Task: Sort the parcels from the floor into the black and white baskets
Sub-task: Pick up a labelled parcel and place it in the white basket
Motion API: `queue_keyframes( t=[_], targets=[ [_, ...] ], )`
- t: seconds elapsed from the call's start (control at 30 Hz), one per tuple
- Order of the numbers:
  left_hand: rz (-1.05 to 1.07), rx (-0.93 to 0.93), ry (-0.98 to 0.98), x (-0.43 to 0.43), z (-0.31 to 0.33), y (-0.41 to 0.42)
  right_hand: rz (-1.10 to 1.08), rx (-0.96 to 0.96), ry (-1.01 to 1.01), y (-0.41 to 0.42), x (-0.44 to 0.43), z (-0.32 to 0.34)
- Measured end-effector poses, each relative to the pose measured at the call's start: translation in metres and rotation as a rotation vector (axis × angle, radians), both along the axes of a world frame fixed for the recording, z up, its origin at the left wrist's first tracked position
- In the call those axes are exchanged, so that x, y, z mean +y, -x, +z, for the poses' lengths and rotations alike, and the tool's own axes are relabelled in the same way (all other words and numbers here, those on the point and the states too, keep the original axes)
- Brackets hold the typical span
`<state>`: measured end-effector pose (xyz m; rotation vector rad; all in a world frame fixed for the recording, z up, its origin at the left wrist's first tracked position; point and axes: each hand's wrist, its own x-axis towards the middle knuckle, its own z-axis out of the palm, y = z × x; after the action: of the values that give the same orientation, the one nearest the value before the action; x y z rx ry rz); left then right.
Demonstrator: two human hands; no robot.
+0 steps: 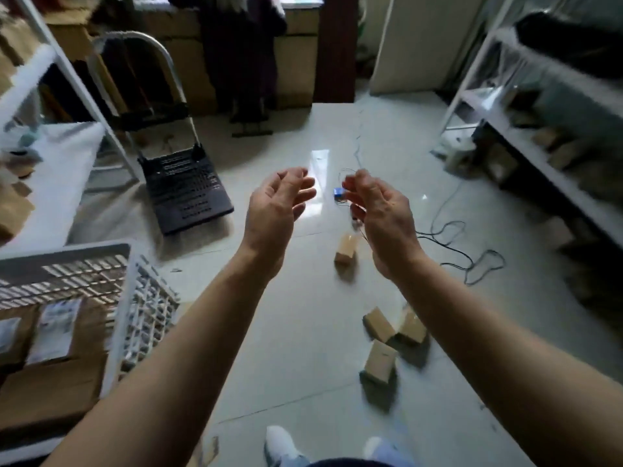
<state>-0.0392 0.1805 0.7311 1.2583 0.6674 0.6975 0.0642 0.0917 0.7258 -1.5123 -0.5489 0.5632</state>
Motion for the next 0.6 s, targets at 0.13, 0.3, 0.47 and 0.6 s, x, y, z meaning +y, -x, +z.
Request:
queue_keyframes(
  t=[0.13,0.3,0.47,0.6],
  targets=[
    [-0.157,0.019,0.038,-0.07,-0.004,-0.066,-0.199,0.016,0.01,-0.053,-0.087,-0.008],
    [-0.274,0.048,0.059,-0.167,-0.019,-0.138,-0.351,0.045,0.031,-0.112,-0.196,-0.03],
    [-0.3,0.087,0.121,-0.253,-0.045,-0.19,-0.38,0.084,0.074,-0.162,-0.281,-0.057],
    [-0.255,0.141,0.189,-0.281,-0.069,-0.211,-0.366,0.145,0.16,-0.191,-0.307,-0.079]
  ],
)
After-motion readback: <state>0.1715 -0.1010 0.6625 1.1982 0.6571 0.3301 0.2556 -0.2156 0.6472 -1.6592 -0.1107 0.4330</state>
